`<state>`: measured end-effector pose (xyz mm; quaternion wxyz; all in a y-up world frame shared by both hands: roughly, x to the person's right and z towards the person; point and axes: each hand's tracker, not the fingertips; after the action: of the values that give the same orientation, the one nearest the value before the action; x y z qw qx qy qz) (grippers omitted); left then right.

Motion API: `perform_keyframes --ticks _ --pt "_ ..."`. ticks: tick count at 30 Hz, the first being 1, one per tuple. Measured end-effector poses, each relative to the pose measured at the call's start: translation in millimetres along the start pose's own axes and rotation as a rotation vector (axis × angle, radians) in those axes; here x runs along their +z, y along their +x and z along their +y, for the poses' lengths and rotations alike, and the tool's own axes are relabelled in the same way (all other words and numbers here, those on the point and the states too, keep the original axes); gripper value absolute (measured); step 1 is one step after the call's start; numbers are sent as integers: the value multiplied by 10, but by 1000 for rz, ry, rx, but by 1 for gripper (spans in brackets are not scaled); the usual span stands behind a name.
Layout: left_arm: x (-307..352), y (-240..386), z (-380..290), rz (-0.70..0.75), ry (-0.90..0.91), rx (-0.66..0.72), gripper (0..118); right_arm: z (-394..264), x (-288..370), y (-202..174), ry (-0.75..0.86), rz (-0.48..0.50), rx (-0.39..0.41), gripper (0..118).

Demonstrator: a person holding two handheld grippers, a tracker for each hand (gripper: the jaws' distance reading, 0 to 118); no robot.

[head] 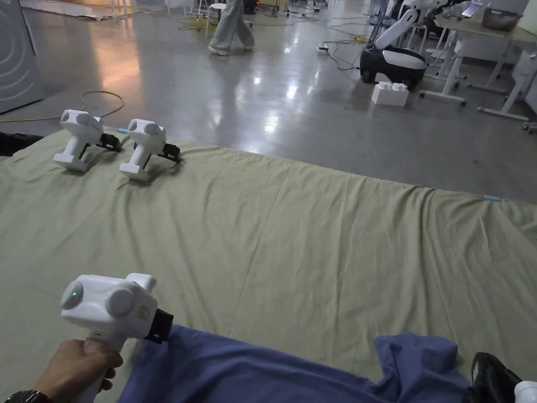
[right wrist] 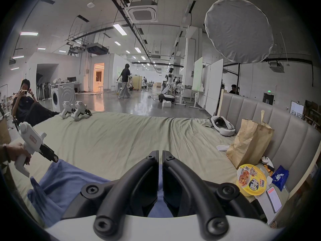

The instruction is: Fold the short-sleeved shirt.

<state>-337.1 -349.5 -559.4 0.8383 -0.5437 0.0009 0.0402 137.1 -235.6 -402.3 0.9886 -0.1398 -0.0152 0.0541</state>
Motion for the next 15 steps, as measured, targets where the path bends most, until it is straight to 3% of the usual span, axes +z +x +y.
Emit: perform_keyframes --ticks 8,10,13,15 --pt "-1 269 -113 119 6 -14 68 -163 -151 42 -81 -3 5 6" --pt "-36 324 -160 143 43 -117 53 -225 -229 76 -129 -4 -3 6" --pt "-43 409 -185 150 60 -163 18 -308 -430 218 -231 2 -44 7" --pt "-26 403 -193 141 61 -166 9 -353 -619 369 -301 -5 -97 20"
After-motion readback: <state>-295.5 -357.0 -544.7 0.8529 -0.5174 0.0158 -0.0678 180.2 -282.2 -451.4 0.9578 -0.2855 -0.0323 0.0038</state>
